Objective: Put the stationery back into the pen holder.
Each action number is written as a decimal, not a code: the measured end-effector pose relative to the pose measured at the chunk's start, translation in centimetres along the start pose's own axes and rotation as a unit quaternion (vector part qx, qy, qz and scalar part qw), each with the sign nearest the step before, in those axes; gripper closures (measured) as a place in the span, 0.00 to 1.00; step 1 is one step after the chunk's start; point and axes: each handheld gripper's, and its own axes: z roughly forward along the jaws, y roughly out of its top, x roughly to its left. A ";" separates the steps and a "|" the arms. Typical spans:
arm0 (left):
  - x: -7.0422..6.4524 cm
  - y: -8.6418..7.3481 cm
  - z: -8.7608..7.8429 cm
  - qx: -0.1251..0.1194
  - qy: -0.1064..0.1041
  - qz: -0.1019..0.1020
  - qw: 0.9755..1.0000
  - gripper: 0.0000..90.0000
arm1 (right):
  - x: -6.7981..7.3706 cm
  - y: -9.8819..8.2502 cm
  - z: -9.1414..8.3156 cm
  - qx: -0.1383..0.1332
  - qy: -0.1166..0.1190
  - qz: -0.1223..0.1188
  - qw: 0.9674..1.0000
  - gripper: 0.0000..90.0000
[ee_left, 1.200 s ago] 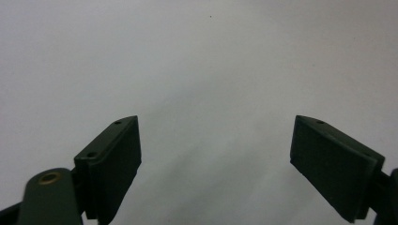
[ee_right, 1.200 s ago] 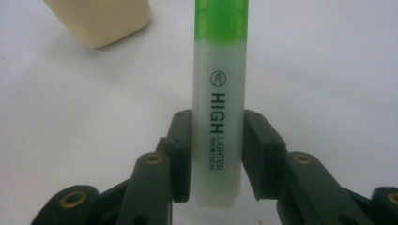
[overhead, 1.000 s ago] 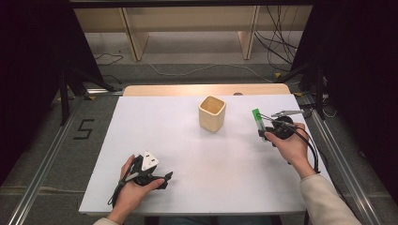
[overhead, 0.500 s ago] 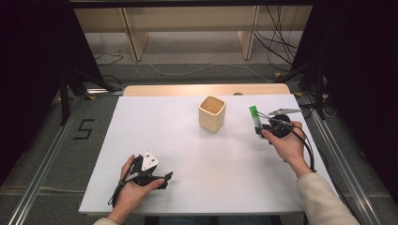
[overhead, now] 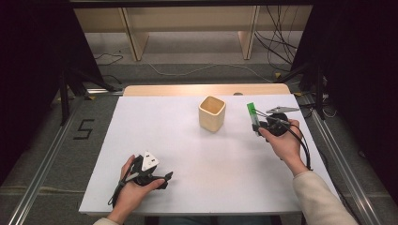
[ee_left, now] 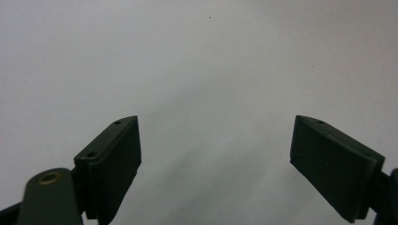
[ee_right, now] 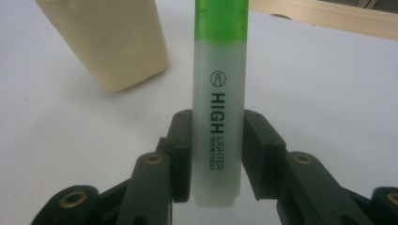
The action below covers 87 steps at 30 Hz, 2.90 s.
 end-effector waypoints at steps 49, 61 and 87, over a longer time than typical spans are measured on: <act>0.0 0.1 -0.1 -0.004 0.001 0.001 1.000 0.18 | 3.0 4.2 2.5 -0.053 0.016 -0.010 0.998 0.74; -0.1 0.1 -0.1 -0.007 0.001 -0.002 1.000 0.18 | 3.9 5.7 3.1 -0.066 0.020 -0.015 0.997 0.74; -0.1 0.1 -0.1 -0.008 0.000 -0.002 1.000 0.18 | 5.2 8.1 4.0 -0.086 0.027 -0.016 0.996 0.74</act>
